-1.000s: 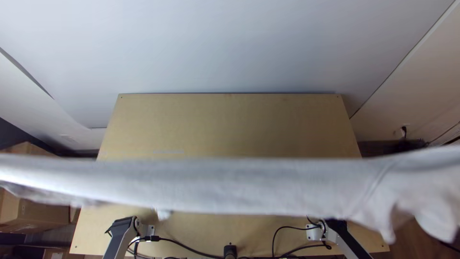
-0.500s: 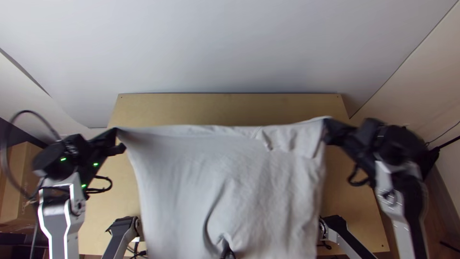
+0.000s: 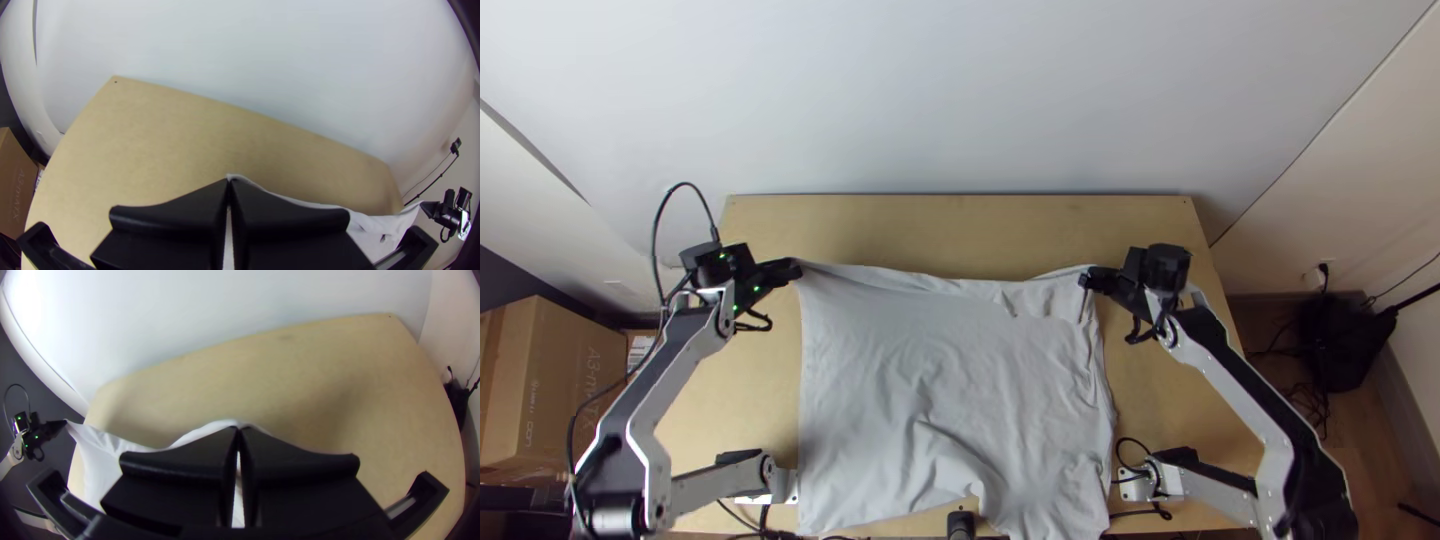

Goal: Fold the t-shirt

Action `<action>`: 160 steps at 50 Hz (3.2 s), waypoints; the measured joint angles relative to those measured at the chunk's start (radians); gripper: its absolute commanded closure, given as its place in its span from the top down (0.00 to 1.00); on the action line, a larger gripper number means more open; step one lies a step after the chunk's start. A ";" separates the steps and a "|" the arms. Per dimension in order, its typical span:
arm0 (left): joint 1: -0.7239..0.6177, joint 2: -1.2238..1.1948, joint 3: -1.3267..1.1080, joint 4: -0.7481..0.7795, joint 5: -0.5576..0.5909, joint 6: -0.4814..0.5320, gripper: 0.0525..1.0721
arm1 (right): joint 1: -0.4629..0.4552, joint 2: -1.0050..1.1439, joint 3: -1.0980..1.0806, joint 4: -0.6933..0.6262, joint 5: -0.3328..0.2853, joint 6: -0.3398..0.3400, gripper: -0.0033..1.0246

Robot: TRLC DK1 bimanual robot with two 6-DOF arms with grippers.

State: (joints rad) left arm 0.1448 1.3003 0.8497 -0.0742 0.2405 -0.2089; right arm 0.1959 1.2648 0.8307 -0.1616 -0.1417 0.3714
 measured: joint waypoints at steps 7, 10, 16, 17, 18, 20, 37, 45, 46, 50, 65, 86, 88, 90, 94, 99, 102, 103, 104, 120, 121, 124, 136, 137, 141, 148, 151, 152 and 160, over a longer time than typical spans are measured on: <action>-0.007 0.172 0.091 0.032 0.000 0.012 0.02 | -0.034 0.169 0.118 0.004 -0.001 -0.001 0.02; -0.010 0.238 0.135 0.036 0.000 0.021 0.02 | -0.050 0.241 0.176 0.004 -0.005 -0.005 0.02; -0.013 0.345 0.216 0.047 0.000 0.030 0.02 | -0.082 0.377 0.291 0.005 -0.012 -0.013 0.02; -0.014 0.360 0.229 0.047 0.000 0.033 0.02 | -0.087 0.394 0.304 0.005 -0.013 -0.014 0.02; -0.015 0.379 0.245 0.047 0.000 0.034 0.02 | -0.093 0.418 0.328 0.005 -0.015 -0.017 0.02; -0.017 0.409 0.274 0.047 0.000 0.034 0.02 | -0.102 0.465 0.373 0.005 -0.016 -0.021 0.02; -0.034 0.608 0.483 0.034 0.003 0.034 0.02 | -0.124 0.801 0.763 -0.092 -0.023 -0.032 0.02; -0.042 0.676 0.597 -0.014 0.003 0.034 0.02 | -0.124 0.930 0.956 -0.186 -0.023 -0.032 0.03; -0.043 0.684 0.608 -0.019 0.002 0.034 0.02 | -0.125 0.940 0.973 -0.196 -0.023 -0.032 0.02; -0.045 0.710 0.672 -0.050 0.002 0.033 0.02 | -0.126 0.987 1.064 -0.250 -0.024 -0.032 0.03; -0.057 0.740 0.804 -0.208 0.000 0.010 0.02 | -0.131 1.145 1.409 -0.517 -0.024 -0.031 0.03; -0.073 0.624 0.674 -0.283 0.003 -0.001 0.02 | -0.135 1.124 1.422 -0.747 -0.024 -0.032 0.02; -0.074 0.602 0.652 -0.283 0.003 -0.001 0.02 | -0.135 1.115 1.421 -0.768 -0.023 -0.032 0.03; -0.074 0.582 0.630 -0.279 0.004 -0.001 0.02 | -0.135 1.102 1.418 -0.787 -0.024 -0.032 0.03; -0.074 0.539 0.581 -0.272 0.005 -0.001 0.02 | -0.136 1.067 1.402 -0.815 -0.023 -0.032 0.03; -0.074 0.492 0.520 -0.260 0.011 -0.001 0.02 | -0.136 1.008 1.351 -0.826 -0.024 -0.033 0.03; -0.074 0.473 0.493 -0.255 0.012 -0.002 0.02 | -0.136 0.968 1.310 -0.827 -0.024 -0.040 0.03; -0.074 0.466 0.484 -0.252 0.012 -0.002 0.02 | -0.136 0.958 1.295 -0.827 -0.024 -0.040 0.03; -0.074 0.461 0.477 -0.250 0.013 -0.002 0.02 | -0.137 0.946 1.280 -0.827 -0.024 -0.043 0.03; -0.076 0.365 0.338 -0.198 0.014 -0.005 0.02 | -0.139 0.753 0.964 -0.778 -0.024 -0.058 0.03; -0.078 0.359 0.330 -0.195 0.014 -0.005 0.02 | -0.139 0.739 0.938 -0.767 -0.024 -0.058 0.03; -0.078 0.336 0.299 -0.183 0.014 -0.005 0.02 | -0.139 0.699 0.864 -0.735 -0.024 -0.058 0.03; -0.097 0.280 0.184 -0.169 0.014 -0.024 0.02 | -0.140 0.599 0.660 -0.667 -0.024 -0.066 0.03; -0.100 0.279 0.176 -0.169 0.014 -0.024 0.02 | -0.140 0.596 0.652 -0.660 -0.024 -0.066 0.03; -0.112 0.275 0.138 -0.167 0.013 -0.027 0.02 | -0.143 0.590 0.613 -0.638 -0.024 -0.066 0.03; -0.124 0.267 0.096 -0.161 0.011 -0.031 0.03 | -0.153 0.589 0.562 -0.628 -0.024 -0.066 0.07; -0.124 0.263 0.082 -0.152 0.010 -0.032 0.05 | -0.158 0.584 0.536 -0.616 -0.024 -0.066 0.41; -0.123 0.262 0.079 -0.150 0.010 -0.035 0.09 | -0.160 0.581 0.528 -0.610 -0.024 -0.066 0.54; -0.124 0.225 0.039 -0.147 0.010 -0.034 0.54 | -0.196 0.517 0.443 -0.589 -0.005 -0.071 0.85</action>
State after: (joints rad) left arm 0.0212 1.5249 0.8886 -0.2214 0.2504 -0.2432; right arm -0.0006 1.7821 1.2732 -0.7502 -0.1463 0.3008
